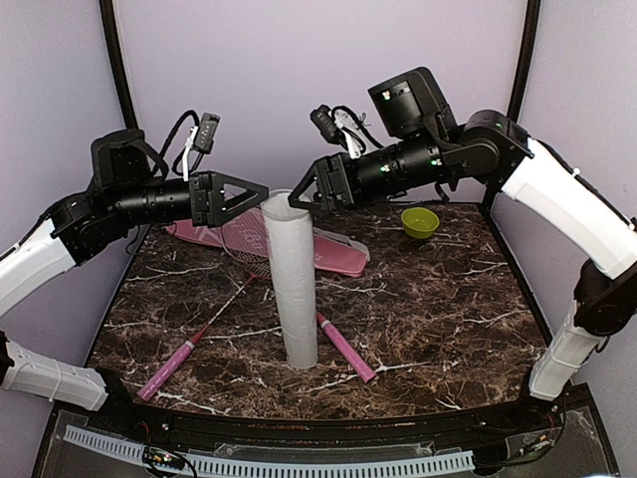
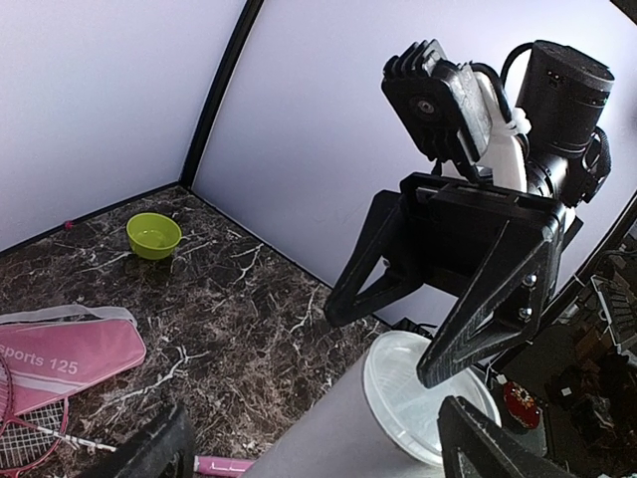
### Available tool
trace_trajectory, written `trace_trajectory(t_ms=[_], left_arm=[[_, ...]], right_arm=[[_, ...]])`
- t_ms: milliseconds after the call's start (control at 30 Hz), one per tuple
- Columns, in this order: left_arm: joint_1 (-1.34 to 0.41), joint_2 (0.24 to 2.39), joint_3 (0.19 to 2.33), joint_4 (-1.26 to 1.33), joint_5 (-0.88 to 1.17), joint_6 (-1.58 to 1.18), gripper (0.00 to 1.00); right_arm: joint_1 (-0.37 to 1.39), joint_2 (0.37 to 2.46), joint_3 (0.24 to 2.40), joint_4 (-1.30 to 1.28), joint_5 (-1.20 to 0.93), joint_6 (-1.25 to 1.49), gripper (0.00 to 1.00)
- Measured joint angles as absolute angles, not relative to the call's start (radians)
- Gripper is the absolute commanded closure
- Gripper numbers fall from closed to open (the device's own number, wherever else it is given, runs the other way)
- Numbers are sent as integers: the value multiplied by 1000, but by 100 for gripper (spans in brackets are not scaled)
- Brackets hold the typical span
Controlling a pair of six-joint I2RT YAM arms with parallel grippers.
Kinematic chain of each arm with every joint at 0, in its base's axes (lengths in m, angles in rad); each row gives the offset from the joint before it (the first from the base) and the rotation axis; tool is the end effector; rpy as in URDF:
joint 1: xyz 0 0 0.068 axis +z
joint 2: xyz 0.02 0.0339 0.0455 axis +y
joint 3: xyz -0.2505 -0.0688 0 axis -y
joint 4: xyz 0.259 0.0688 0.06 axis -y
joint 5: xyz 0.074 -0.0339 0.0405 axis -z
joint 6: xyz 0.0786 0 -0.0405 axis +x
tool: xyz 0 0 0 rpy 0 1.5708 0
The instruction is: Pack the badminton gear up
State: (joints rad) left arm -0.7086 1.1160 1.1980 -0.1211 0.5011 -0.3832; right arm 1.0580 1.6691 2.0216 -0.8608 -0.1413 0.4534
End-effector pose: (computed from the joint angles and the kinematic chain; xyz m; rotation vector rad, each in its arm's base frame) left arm 0.2078 -0.2278 0.4140 0.6894 1.6124 -1.2226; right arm 0.1864 0.3536 0.4346 -0.7604 2.1236 1.0243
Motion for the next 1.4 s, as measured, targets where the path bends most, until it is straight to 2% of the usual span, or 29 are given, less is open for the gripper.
trace_trajectory(t_ms=[1400], left_arm=[[-708, 1118, 1163, -80, 539, -408, 21]], right_arm=[[1060, 1715, 2070, -869, -155, 480, 34]])
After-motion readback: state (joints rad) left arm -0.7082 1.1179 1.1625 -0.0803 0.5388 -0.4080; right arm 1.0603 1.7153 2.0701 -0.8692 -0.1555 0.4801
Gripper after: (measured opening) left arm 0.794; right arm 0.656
